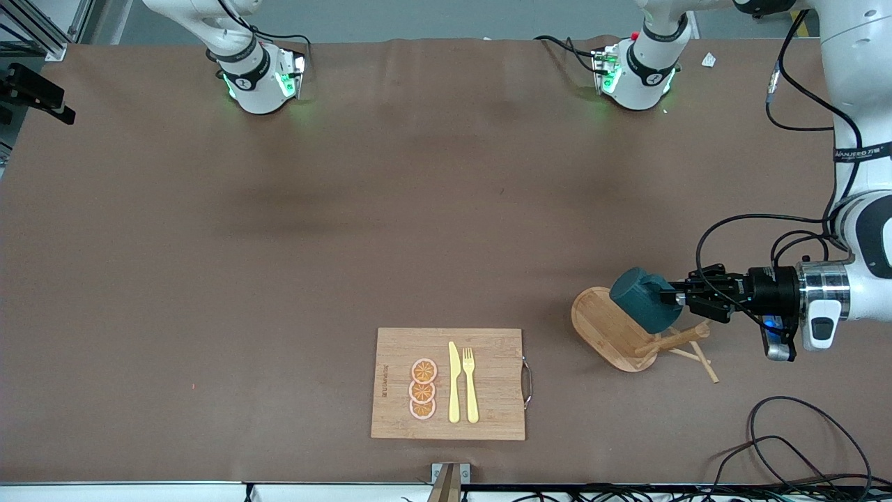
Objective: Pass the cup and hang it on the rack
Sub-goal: 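Hang the mug handle on a rack peg and open the left gripper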
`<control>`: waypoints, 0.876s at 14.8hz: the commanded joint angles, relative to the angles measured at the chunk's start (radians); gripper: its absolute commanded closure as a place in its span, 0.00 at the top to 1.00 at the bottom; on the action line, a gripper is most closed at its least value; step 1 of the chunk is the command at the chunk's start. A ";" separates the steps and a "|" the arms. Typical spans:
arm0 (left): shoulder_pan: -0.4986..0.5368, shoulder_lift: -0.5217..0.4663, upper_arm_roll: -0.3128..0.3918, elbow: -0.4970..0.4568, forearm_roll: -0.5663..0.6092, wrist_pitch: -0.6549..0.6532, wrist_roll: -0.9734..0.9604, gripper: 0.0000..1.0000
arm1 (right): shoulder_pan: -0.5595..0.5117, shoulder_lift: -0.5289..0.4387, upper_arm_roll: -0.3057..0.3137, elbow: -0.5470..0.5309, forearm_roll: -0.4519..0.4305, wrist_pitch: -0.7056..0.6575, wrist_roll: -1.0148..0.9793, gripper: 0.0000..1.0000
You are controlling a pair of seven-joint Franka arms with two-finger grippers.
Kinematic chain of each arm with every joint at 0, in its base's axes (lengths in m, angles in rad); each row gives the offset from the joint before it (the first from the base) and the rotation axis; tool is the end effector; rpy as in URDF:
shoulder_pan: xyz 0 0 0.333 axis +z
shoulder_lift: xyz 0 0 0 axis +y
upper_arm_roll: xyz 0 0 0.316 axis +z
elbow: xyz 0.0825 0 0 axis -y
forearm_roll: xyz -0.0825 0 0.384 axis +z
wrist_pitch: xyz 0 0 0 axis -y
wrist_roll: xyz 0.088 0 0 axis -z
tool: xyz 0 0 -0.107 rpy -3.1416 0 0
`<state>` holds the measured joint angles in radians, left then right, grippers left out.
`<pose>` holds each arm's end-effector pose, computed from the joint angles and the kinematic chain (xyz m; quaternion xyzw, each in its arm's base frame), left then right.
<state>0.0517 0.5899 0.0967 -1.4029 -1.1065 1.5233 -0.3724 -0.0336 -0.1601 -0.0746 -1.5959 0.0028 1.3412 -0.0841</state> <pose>0.6910 -0.0113 0.3845 0.7891 0.3093 -0.2521 0.4671 0.4750 -0.0549 0.6765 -0.9988 0.0110 0.0466 0.0118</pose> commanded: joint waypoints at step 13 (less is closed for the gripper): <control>0.066 0.065 -0.006 0.012 -0.164 -0.038 0.105 0.64 | 0.008 -0.012 0.007 -0.012 0.006 0.007 -0.011 1.00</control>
<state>0.1031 0.6398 0.0965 -1.4024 -1.2416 1.5091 -0.2905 -0.0267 -0.1601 -0.0680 -1.5959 0.0028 1.3417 -0.0865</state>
